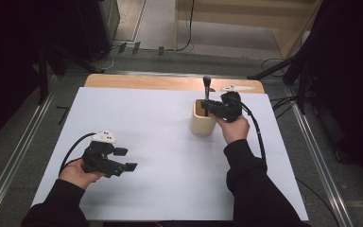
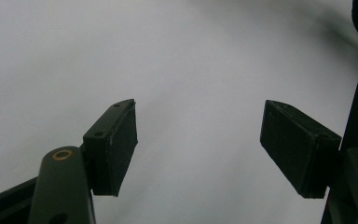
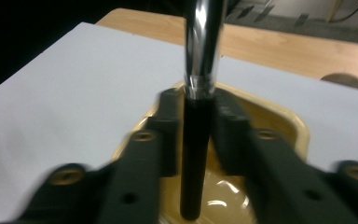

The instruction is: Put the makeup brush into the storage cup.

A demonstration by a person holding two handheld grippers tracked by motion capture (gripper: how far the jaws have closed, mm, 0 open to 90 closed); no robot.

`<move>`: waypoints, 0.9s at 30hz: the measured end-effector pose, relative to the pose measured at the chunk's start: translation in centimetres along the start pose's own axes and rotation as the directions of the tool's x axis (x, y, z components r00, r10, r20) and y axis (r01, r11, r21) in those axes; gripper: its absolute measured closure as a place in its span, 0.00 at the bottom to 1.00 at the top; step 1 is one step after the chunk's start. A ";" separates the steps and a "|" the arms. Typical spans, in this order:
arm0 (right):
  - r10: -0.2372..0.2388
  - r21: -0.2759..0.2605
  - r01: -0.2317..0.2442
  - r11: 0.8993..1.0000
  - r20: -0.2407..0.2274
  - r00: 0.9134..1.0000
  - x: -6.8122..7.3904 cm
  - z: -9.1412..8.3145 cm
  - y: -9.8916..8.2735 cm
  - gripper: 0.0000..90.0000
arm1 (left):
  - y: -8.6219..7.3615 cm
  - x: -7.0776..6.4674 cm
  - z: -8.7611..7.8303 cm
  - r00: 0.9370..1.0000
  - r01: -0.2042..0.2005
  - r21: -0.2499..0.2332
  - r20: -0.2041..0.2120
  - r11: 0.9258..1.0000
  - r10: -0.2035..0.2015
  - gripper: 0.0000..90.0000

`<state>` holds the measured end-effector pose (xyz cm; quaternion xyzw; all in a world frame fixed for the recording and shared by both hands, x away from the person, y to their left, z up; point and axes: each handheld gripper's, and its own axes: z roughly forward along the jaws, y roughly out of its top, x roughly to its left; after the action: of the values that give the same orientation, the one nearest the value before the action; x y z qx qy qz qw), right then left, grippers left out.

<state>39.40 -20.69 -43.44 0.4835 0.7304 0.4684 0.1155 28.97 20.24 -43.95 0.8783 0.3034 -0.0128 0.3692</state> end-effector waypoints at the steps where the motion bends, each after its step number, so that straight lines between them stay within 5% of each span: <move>1: -0.011 -0.012 0.011 1.000 0.007 1.000 0.1 -0.2 0.0 0.59 | 0.0 0.0 0.0 1.000 0.001 0.000 0.000 1.000 -0.001 0.31; 9: -0.069 -0.032 0.068 0.997 -0.001 0.998 0.5 -2.0 0.3 0.37 | 0.0 -0.1 0.1 1.000 -0.003 0.007 -0.001 1.000 0.003 0.31; 27: -0.105 0.026 0.108 0.994 -0.082 0.991 1.5 -3.5 -0.4 0.32 | -0.1 0.0 0.3 1.000 0.000 0.026 0.000 1.000 0.000 0.30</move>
<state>36.20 -21.53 -41.45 0.4262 0.7661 0.4697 0.1036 28.95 20.10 -44.18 0.8830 0.3031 -0.0168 0.3579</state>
